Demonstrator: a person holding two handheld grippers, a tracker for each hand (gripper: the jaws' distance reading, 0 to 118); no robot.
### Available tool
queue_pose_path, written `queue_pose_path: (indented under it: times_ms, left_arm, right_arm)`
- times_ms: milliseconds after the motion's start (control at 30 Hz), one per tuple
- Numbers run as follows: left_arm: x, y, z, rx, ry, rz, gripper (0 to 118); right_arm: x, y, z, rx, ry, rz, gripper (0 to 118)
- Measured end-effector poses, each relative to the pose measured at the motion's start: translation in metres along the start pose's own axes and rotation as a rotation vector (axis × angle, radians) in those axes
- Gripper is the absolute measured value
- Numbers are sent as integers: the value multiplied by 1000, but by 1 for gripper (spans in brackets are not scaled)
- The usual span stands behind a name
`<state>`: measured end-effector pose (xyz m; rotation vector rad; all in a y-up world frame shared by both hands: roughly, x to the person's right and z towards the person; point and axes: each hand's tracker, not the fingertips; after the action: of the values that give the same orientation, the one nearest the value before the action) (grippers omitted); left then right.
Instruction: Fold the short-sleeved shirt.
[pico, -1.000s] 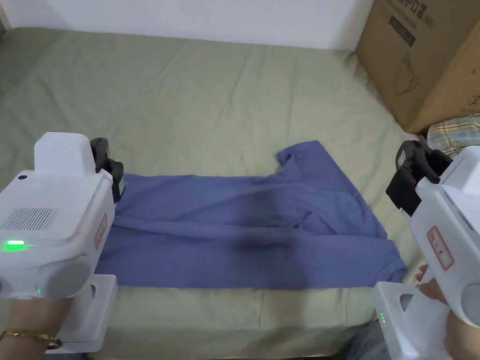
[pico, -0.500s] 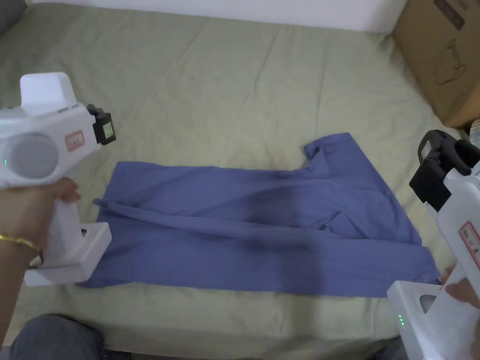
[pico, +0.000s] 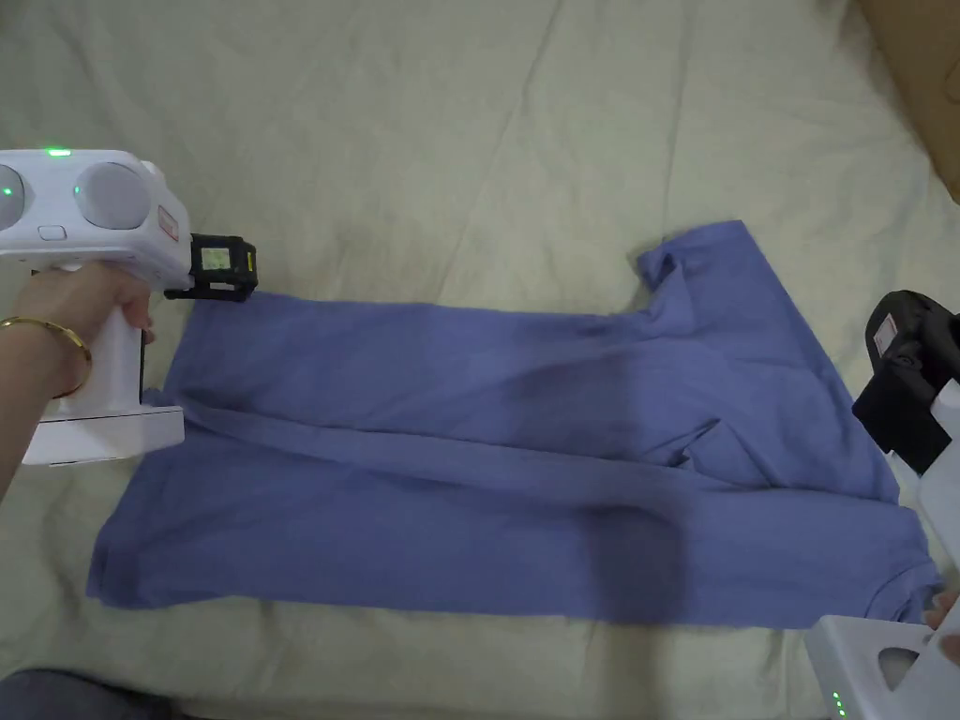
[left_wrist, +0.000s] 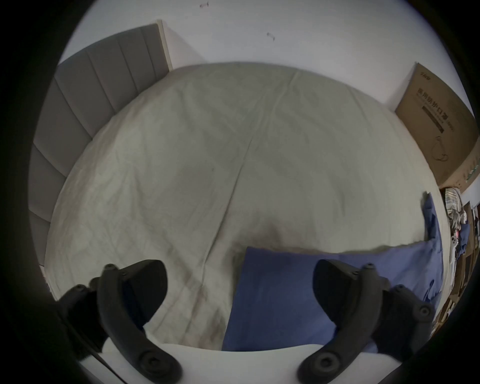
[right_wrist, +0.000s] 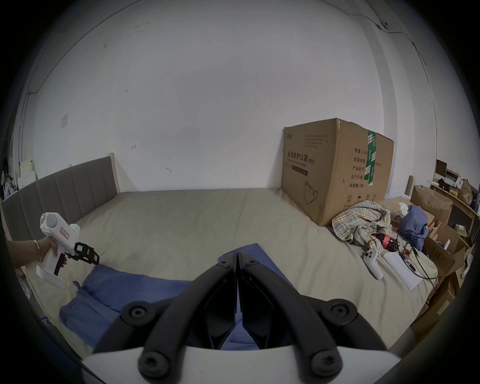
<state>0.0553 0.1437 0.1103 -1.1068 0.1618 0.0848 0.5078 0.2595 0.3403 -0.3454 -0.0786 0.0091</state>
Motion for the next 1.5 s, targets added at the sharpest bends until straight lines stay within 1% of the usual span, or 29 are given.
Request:
queue_pose_path:
  times_ms: [33, 133, 200, 233, 300, 333, 433, 500, 567, 633, 767, 800, 833, 867, 900, 933, 967, 1000, 1067, 1100, 1167, 1233, 1267, 1300, 1333, 1400, 1500]
  left_arm:
    - [2, 2, -6, -4, -3, 0, 106]
    - [5, 5, -18, -28, -6, -6, 80]
    - [11, 5, -23, -38, -12, -29, 50]
    - [11, 6, -24, -46, -21, -44, 40]
    - [14, 4, -27, -56, -52, -50, 22]
    - [16, 4, -27, -56, -49, -55, 14]
    - [15, 4, -21, -57, -60, -67, 1]
    - [14, 3, -11, -22, -69, -54, 0]
    - [12, 1, 4, 67, -87, -57, 0]
    - [8, -2, 22, 131, -116, -28, 0]
    - [2, -8, 51, 191, -170, 1, 0]
    - [1, -9, 55, 196, -174, -4, 0]
    - [-1, -11, 60, 211, -176, -2, 0]
    - [-2, -12, 64, 219, -177, -4, 0]
    - [-4, -11, 64, 221, -178, -8, 0]
    - [-6, -11, 65, 226, -180, -4, 0]
    - [-8, -11, 67, 231, -188, 3, 0]
    - [-10, -12, 67, 231, -193, 13, 0]
    - [-11, -13, 68, 230, -211, 44, 0]
    - [-12, -13, 68, 229, -217, 57, 0]
    - [-12, -13, 65, 223, -221, 76, 0]
    - [-13, -14, 62, 223, -219, 85, 0]
    - [-13, -14, 61, 221, -216, 91, 0]
    - [-12, -15, 59, 219, -213, 93, 0]
    - [-12, -16, 58, 214, -211, 93, 0]
    - [-11, -16, 55, 205, -205, 93, 0]
    - [-11, -16, 51, 196, -196, 88, 0]
  right_arm:
    - [0, -2, -4, -10, -3, 3, 0]
    - [-2, -5, -10, -37, -14, 5, 0]
    - [0, -9, -11, -45, -15, 1, 0]
    - [1, -11, -11, -53, -18, 1, 0]
    - [1, -14, -12, -65, -21, 6, 0]
    - [1, -15, -12, -72, -23, 8, 0]
    - [3, -16, -10, -81, -25, 5, 0]
    - [5, -12, -9, -83, -27, 3, 0]
    - [9, -5, -13, -89, -23, 6, 0]
    - [20, 5, -23, -104, -13, 32, 0]
    - [36, 28, -64, -167, 32, 40, 0]
    - [39, 31, -77, -197, 41, 59, 1]
    - [42, 35, -93, -248, 42, 86, 5]
    - [46, 39, -110, -288, 47, 84, 28]
    - [50, 43, -127, -337, 45, 87, 55]
    - [54, 45, -145, -387, 63, 78, 82]
    - [57, 45, -165, -442, 62, 54, 104]
    - [63, 42, -183, -481, 52, 53, 110]
    - [68, 37, -216, -543, 37, 61, 111]
    - [70, 33, -230, -562, 18, 60, 111]
    - [74, 19, -259, -655, -26, 65, 110]
    - [80, 1, -282, -755, -57, 42, 102]
    - [83, -10, -288, -799, -77, 29, 95]
    - [86, -19, -293, -829, -94, 10, 90]
    - [89, -28, -297, -847, -113, 1, 87]
    - [96, -42, -300, -854, -133, -20, 85]
    - [102, -49, -303, -835, -162, -52, 77]
